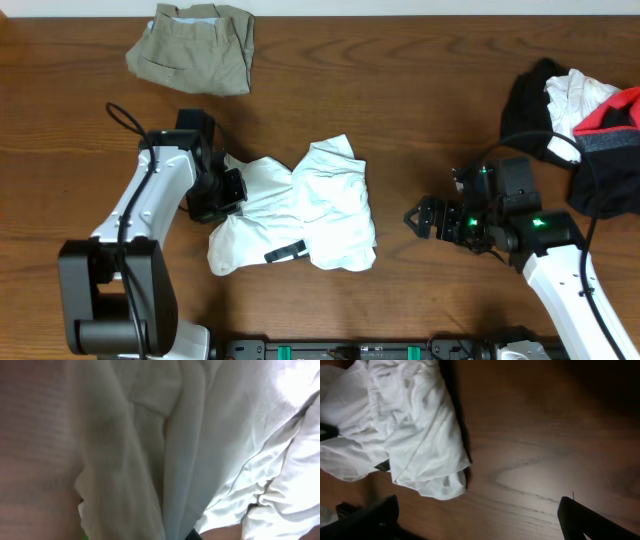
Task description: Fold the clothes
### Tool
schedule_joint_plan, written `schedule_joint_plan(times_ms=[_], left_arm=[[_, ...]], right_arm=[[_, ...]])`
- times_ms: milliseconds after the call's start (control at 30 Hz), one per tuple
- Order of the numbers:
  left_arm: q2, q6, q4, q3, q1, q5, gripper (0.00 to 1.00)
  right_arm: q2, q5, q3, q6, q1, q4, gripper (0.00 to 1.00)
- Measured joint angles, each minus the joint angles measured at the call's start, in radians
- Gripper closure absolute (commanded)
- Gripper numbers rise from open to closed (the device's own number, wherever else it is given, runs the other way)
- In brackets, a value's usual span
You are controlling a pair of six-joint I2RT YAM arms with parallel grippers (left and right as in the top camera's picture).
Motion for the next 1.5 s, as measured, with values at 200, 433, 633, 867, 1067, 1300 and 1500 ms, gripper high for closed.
schedule_joint_plan(times_ms=[200,433,633,867,1067,1300,1500], left_arm=[[-0.023,-0.011,-0.056,0.02,-0.009,-0.013,0.94],[-0.084,-0.04,-0.09,0.074,-0.06,-0.051,0.94],[-0.112,-0.098,-0.115,0.143,-0.135,-0.069,0.94],[-0.112,-0.241,-0.086,0.162,-0.298,-0.114,0.94],[-0.112,-0.361,0.006,0.163,-0.453,-0.161,0.94],[-0.112,-0.441,0.125,0.163,-0.558,-0.175,0.94],[-0.112,-0.491,0.237,0.163,-0.62,-0.178,0.94]], right_arm=[[0.0,0.005,0.0,0.001,0.031,0.024,0.01],[0.042,0.074,0.0,0.024,0.038,0.03,0.01],[0.118,0.106,0.0,0.031,0.038,0.087,0.01],[0.215,0.117,0.0,0.031,0.038,0.137,0.01],[0.306,0.122,0.0,0.035,0.038,0.163,0.01],[0.396,0.124,0.0,0.035,0.038,0.187,0.01],[0.436,0.123,0.0,0.036,0.038,0.186,0.01]])
